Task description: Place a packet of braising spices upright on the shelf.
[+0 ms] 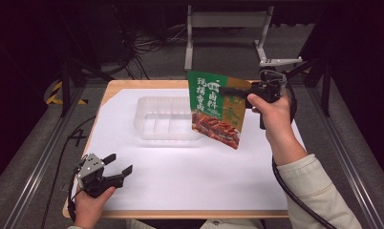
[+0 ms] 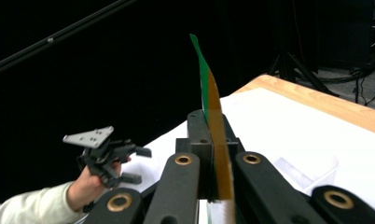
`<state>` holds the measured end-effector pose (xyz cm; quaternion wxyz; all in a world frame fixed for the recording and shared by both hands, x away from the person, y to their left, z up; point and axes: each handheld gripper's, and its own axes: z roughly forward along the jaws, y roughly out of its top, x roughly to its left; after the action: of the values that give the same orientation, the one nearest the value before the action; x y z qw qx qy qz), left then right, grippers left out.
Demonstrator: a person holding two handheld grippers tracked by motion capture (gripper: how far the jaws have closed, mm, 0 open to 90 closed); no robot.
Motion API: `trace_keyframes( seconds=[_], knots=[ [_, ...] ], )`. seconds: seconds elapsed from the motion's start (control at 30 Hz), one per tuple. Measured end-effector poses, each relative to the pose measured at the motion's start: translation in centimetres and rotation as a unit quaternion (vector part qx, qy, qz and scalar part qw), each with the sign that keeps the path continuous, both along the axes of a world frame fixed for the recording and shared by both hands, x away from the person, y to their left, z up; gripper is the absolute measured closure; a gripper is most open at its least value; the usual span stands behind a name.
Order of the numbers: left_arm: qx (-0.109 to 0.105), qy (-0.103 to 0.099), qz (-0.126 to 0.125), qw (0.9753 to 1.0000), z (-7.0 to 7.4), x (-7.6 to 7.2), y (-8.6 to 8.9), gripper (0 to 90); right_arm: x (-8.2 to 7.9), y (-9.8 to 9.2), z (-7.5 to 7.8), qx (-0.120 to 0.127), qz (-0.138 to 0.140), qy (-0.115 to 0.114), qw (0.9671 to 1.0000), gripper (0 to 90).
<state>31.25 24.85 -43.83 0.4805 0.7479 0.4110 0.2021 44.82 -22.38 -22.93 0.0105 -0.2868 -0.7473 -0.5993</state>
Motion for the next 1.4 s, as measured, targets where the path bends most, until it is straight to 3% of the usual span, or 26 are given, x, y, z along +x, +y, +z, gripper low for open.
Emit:
trace_keyframes(
  seconds=[0.2, 0.4, 0.63, 0.97, 1.4],
  knots=[
    [-0.002, 0.001, 0.002, 1.0, 0.0, -0.2, 0.2, 22.4, 1.3, 0.8, 0.2, 0.012, -0.006, 0.003, 0.9999, 90.0],
    [-0.002, 0.0, -0.001, 1.0, 0.0, -0.2, 0.2, 22.4, 2.0, 1.6, 1.1, 0.001, -0.026, -0.018, 0.9995, 90.0],
    [-0.004, -0.002, -0.005, 1.0, 0.0, 0.0, 0.1, 22.4, 2.8, 2.4, 1.7, 0.002, -0.038, -0.025, 0.999, 90.0],
    [-0.006, -0.004, -0.013, 0.9999, 0.1, 0.4, -0.3, 22.4, 3.7, 3.2, 1.9, 0.014, -0.064, -0.02, 0.9976, 90.0],
    [-0.009, -0.004, -0.027, 0.9996, 0.2, 1.1, -0.9, 22.5, 4.5, 4.5, 2.0, 0.001, -0.093, -0.038, 0.995, 90.0]
  ],
)
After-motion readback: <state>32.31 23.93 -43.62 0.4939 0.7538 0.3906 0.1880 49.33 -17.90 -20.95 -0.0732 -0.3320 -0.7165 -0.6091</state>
